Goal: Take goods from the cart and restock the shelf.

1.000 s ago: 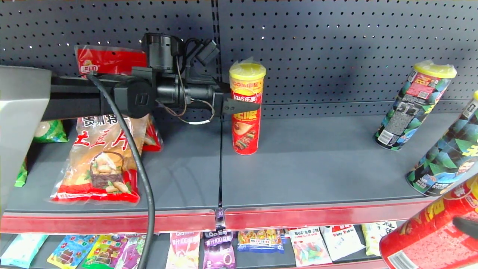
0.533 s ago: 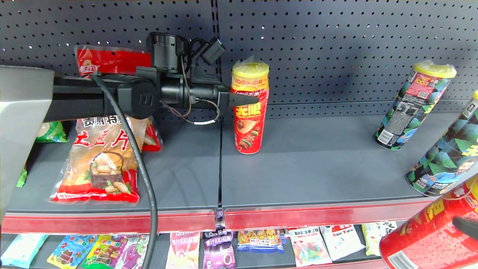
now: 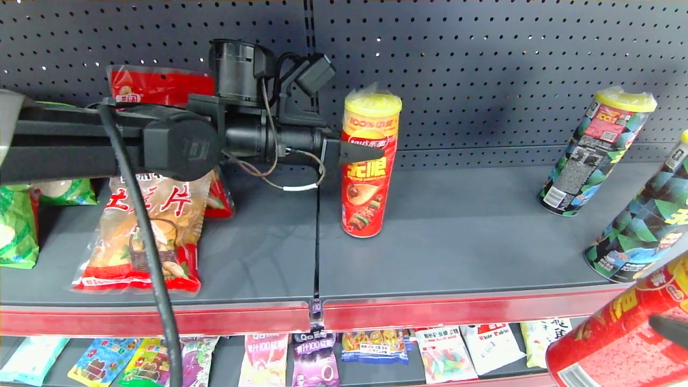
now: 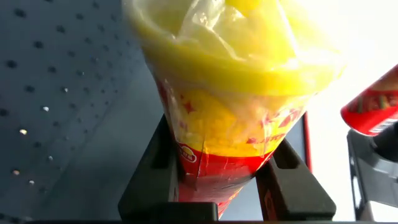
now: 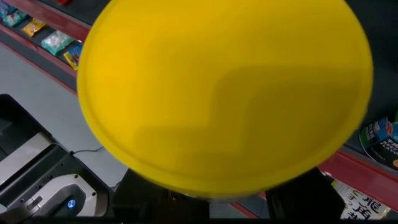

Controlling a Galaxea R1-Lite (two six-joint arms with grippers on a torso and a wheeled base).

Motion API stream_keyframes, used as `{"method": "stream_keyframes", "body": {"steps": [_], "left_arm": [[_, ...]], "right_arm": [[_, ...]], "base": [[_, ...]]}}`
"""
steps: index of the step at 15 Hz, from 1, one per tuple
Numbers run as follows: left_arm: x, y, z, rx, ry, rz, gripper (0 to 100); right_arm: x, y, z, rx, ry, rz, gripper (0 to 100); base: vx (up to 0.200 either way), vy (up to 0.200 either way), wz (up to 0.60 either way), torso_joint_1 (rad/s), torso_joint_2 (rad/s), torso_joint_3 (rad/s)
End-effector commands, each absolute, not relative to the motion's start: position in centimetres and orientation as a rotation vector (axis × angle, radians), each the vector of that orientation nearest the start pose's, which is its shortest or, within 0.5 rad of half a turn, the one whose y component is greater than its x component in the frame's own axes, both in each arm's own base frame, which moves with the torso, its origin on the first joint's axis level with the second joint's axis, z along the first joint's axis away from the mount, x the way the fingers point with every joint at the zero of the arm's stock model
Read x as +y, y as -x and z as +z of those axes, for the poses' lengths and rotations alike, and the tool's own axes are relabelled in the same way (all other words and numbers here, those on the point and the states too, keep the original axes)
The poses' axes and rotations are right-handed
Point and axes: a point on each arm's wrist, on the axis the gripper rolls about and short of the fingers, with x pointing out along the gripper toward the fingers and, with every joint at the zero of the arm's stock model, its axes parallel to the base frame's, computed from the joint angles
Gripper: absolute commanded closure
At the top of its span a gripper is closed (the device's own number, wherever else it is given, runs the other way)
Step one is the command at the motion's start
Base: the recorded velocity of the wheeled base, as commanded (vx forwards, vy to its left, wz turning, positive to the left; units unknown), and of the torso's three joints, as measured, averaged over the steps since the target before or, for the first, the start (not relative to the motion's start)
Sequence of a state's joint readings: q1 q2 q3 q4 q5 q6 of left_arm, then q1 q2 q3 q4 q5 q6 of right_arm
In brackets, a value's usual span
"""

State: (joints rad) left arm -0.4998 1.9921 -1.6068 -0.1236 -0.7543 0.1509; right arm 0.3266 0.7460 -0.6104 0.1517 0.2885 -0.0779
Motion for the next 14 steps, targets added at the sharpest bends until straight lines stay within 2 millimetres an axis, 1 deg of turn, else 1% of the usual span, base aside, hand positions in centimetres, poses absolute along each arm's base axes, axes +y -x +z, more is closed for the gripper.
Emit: {"method": "stream_keyframes", "body": {"steps": [1, 3, 5, 9, 11, 14], "left_arm": [[-20.2, -32.1, 26.2, 0.187, -0.101, -1.264, 100], [-19.7, -30.8, 25.8, 0.202, -0.104, -1.254, 100], [-19.5, -30.6, 25.1, 0.195, -0.109, -1.22, 100], [-19.6, -29.5, 24.7, 0.203, -0.117, -1.194, 100], [-19.6, -28.8, 24.7, 0.208, -0.118, -1.195, 100], [-20.0, -27.4, 25.3, 0.204, -0.089, -1.22, 100]], "right_arm": [[2.6, -5.6, 22.6, 0.269, 0.081, 0.623, 100], [2.6, -5.6, 22.8, 0.266, 0.079, 0.629, 100], [2.7, -5.8, 22.7, 0.273, 0.08, 0.633, 100], [2.7, -5.9, 22.8, 0.269, 0.078, 0.634, 100], [2.7, -5.9, 22.7, 0.271, 0.078, 0.634, 100], [2.7, -5.9, 22.7, 0.274, 0.078, 0.634, 100]], "base": [[0.0, 0.0, 0.0, 0.0, 0.0, 0.0], [0.0, 0.0, 0.0, 0.0, 0.0, 0.0], [0.0, 0.0, 0.0, 0.0, 0.0, 0.0], [0.0, 0.0, 0.0, 0.0, 0.0, 0.0], [0.0, 0.0, 0.0, 0.0, 0.0, 0.0], [0.0, 0.0, 0.0, 0.0, 0.0, 0.0]]}}
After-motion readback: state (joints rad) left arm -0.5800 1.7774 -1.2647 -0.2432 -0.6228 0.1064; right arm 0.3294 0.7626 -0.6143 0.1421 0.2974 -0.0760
